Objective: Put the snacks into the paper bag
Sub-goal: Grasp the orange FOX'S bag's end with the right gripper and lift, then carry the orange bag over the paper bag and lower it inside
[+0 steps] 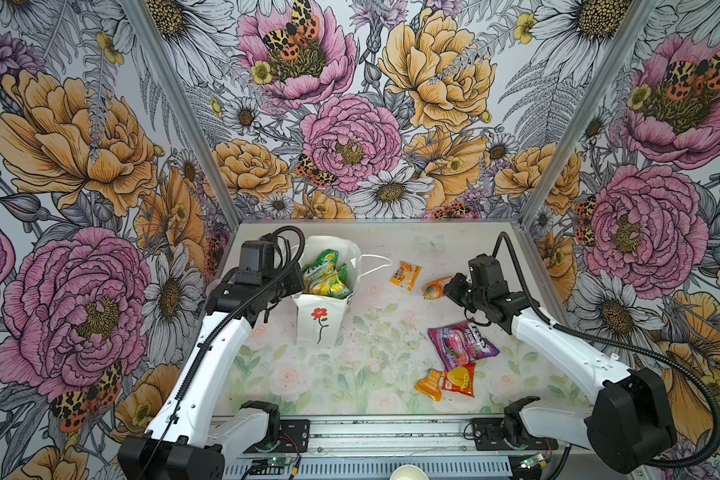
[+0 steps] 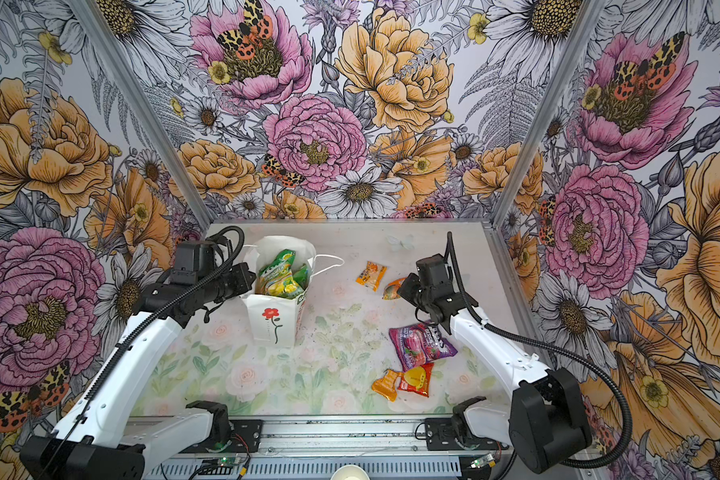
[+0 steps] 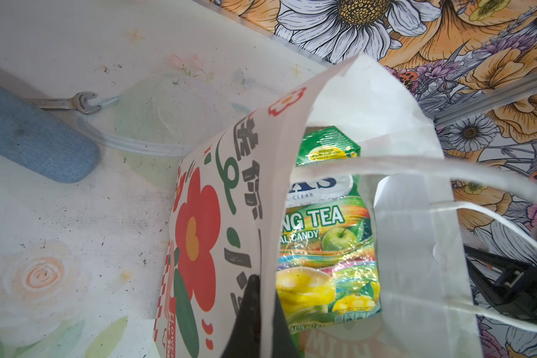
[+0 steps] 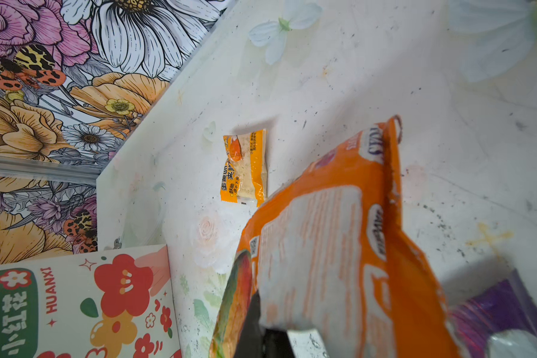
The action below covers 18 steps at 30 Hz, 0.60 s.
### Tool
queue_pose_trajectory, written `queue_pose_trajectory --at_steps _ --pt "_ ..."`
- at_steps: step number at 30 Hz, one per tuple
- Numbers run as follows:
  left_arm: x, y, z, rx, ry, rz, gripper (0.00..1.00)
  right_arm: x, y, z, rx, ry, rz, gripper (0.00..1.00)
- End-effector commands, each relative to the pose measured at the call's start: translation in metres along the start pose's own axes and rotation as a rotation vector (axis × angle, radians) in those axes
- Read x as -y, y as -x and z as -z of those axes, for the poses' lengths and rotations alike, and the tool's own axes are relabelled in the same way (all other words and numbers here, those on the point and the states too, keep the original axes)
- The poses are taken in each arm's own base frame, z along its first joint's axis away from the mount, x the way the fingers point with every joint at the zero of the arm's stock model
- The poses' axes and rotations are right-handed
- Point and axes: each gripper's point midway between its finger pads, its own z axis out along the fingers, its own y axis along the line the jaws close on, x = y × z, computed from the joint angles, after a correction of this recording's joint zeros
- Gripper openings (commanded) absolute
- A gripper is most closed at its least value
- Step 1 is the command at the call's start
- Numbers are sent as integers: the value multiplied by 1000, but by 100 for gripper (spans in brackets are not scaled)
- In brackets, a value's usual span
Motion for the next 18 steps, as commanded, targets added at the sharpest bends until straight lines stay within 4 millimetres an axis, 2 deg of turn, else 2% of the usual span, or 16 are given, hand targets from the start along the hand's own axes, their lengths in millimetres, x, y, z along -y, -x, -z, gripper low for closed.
queue_pose_trajectory --at_steps 1,6,11,18 --pt "16 26 8 105 -75 -18 0 -29 17 21 53 76 50 0" --pt "17 26 7 101 -77 -19 0 -51 27 43 68 125 70 0" --pt "18 25 6 98 -81 -19 0 -83 47 75 121 185 112 0" --pt "19 24 6 93 -85 -22 0 -129 66 110 167 261 197 0"
